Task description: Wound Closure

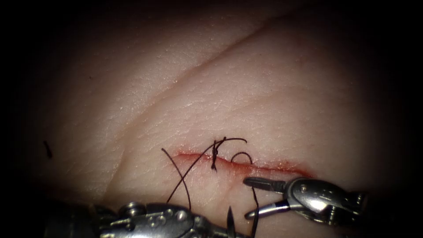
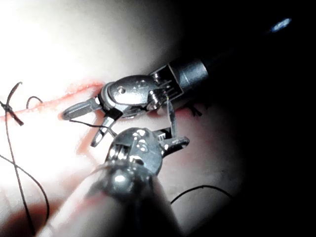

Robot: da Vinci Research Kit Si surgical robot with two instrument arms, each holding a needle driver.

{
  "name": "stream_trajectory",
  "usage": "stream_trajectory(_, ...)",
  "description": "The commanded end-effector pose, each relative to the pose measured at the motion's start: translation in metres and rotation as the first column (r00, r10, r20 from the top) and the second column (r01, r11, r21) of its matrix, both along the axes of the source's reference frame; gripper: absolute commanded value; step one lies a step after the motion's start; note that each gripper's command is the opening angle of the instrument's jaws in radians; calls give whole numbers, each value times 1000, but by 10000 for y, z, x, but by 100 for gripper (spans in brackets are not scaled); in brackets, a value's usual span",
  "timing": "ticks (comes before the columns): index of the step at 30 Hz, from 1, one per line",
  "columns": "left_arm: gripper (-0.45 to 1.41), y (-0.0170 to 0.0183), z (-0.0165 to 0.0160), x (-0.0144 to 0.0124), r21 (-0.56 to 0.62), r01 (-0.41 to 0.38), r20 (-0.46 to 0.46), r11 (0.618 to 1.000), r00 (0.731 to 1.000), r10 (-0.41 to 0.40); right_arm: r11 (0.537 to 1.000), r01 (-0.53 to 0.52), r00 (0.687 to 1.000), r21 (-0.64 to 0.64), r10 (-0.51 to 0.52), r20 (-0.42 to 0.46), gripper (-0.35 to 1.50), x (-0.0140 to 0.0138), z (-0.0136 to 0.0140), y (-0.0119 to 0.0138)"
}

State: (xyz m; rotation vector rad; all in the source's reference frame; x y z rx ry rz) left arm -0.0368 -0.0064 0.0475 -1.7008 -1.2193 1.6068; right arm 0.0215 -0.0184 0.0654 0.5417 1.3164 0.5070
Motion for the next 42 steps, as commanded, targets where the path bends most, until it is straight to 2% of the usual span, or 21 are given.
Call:
stream_trajectory(1,-45,-5,1,-4,-7,0,0,1000,1000,0,1000,4,1000,0,-4,8,111,4,10,-6)
stream_trajectory(8,-45,-11,-49,18,-115,41,-5,993,999,-42,999,27,996,-24,-25,90,106,4,27,-14)
stream_trajectory(18,-45,-9,-67,33,-165,73,-24,984,997,-78,999,12,985,-29,-7,171,98,-1,40,-17)
stream_trajectory(20,-45,-10,-68,35,-177,79,-32,981,996,-86,1000,10,985,-29,-5,174,88,-2,41,-17)
stream_trajectory(22,-45,-10,-69,37,-182,82,-31,980,996,-89,1000,10,984,-29,-5,175,63,-3,41,-17)
stream_trajectory(23,-45,-11,-70,38,-182,82,-31,980,996,-89,1000,10,985,-29,-5,175,39,-4,40,-17)
stream_trajectory(24,-45,-11,-71,38,-187,82,-30,979,996,-90,1000,11,985,-29,-6,174,-13,-5,39,-18)
stream_trajectory(25,-45,-11,-72,39,-200,88,-38,976,995,-98,1000,12,985,-28,-7,174,-35,-6,37,-18)
stream_trajectory(33,-45,-7,-61,50,-330,141,-122,933,974,-190,1000,12,985,-14,-10,171,-35,-5,6,-28)
stream_trajectory(42,-45,9,-25,71,-448,187,-187,874,937,-296,999,37,981,5,-37,189,-35,1,-61,-57)
